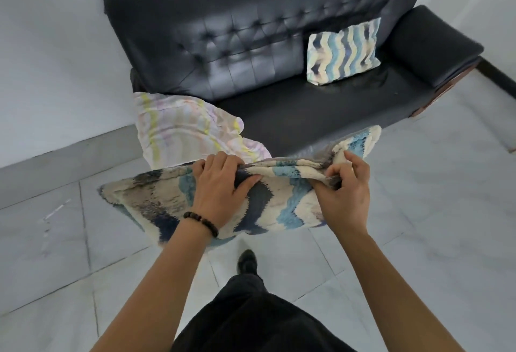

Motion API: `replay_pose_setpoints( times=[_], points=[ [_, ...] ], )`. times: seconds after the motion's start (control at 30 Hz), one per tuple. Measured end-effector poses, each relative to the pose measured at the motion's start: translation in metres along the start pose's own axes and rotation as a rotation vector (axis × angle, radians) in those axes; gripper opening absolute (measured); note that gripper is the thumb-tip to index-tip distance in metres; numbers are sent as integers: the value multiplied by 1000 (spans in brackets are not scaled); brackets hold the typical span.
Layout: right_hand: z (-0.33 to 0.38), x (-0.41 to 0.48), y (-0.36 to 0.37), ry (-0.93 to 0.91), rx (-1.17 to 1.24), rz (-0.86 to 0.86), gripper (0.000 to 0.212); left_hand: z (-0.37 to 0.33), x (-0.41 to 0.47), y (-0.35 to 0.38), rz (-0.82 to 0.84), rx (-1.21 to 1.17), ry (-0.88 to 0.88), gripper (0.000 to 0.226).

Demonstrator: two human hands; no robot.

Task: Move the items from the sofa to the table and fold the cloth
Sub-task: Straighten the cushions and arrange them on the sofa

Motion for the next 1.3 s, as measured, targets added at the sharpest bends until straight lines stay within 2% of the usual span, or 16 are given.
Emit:
replay_pose_setpoints(
  times=[0.2, 0.33, 0.57, 0.7, 0.8, 0.9, 1.13, 1.23, 1.3],
  points=[
    [-21, 153, 16, 75, 21, -37, 29, -27, 175, 34, 12, 69, 148, 32],
    [-59, 241, 48, 98, 49, -9, 26, -35, 266, 81, 33, 114, 167, 30],
    [-141, 427, 130, 139, 66, 215, 30, -27, 423, 203, 207, 183, -33, 19],
    [-174, 517, 176, 84, 9, 338, 30, -16, 494, 257, 225, 195, -145, 27],
    [-198, 569, 222, 50, 8, 421, 30, 2, 531, 302, 256, 203, -204, 26],
    [-221, 606, 272, 17, 6, 465, 29, 29, 564, 342, 213, 214, -212, 24],
    [-259, 680, 397, -87, 36, 405, 18, 111, 643, 429, 148, 259, -184, 32],
    [-269, 703, 451, -163, -23, 459, 37, 154, 666, 462, 119, 253, -213, 38],
    [-282, 702, 487, -157, -142, 621, 54, 180, 662, 487, 172, 269, -317, 45]
  ],
)
Point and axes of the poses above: each hand's wrist, its own x-axis towards the middle knuckle, its own y-axis out of the palm, z = x × y, the point moved 6 cm from there along x, towards the middle knuckle, and after that the axes turned 2 degrees about x, right-handed, at the moved point
